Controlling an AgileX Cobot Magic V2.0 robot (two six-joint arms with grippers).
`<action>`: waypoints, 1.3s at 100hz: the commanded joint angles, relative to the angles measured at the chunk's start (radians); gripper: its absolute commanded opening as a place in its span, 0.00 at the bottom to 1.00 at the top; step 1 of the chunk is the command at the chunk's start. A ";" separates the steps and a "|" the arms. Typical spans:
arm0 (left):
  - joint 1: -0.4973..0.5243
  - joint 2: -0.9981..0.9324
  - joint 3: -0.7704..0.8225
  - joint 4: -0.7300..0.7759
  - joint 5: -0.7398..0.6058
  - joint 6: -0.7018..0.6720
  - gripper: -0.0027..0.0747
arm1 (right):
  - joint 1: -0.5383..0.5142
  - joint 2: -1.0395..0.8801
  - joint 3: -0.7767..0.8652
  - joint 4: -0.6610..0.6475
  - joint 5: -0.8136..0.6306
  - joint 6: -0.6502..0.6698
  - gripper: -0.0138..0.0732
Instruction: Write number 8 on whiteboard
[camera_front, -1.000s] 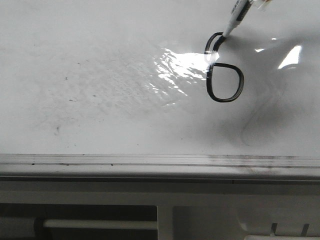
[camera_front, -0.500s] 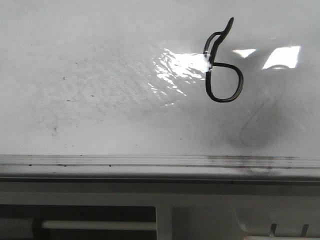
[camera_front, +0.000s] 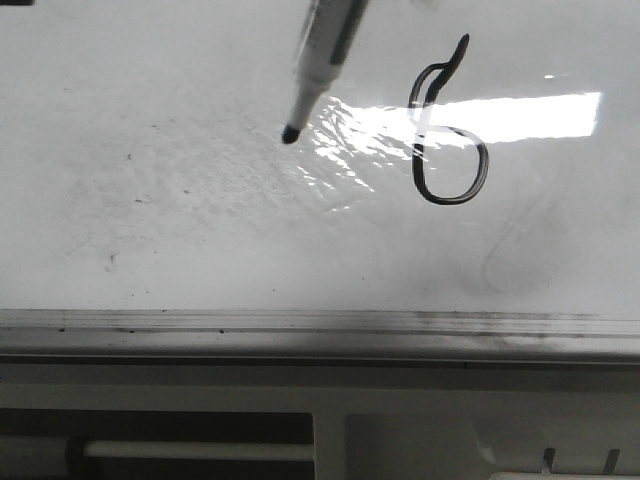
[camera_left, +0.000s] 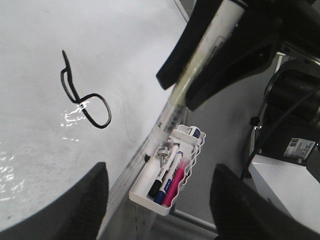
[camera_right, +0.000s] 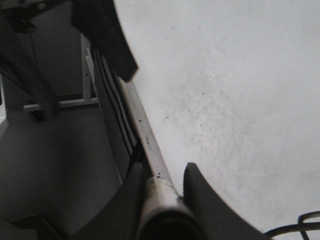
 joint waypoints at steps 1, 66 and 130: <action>-0.036 0.045 -0.035 -0.108 0.029 0.137 0.57 | 0.029 -0.001 -0.038 -0.010 -0.061 -0.009 0.08; -0.200 0.276 -0.141 -0.149 0.053 0.214 0.38 | 0.050 -0.001 -0.048 0.116 -0.075 -0.009 0.08; -0.200 0.277 -0.141 -0.137 0.054 0.212 0.01 | 0.050 -0.003 -0.050 0.144 -0.136 -0.009 0.38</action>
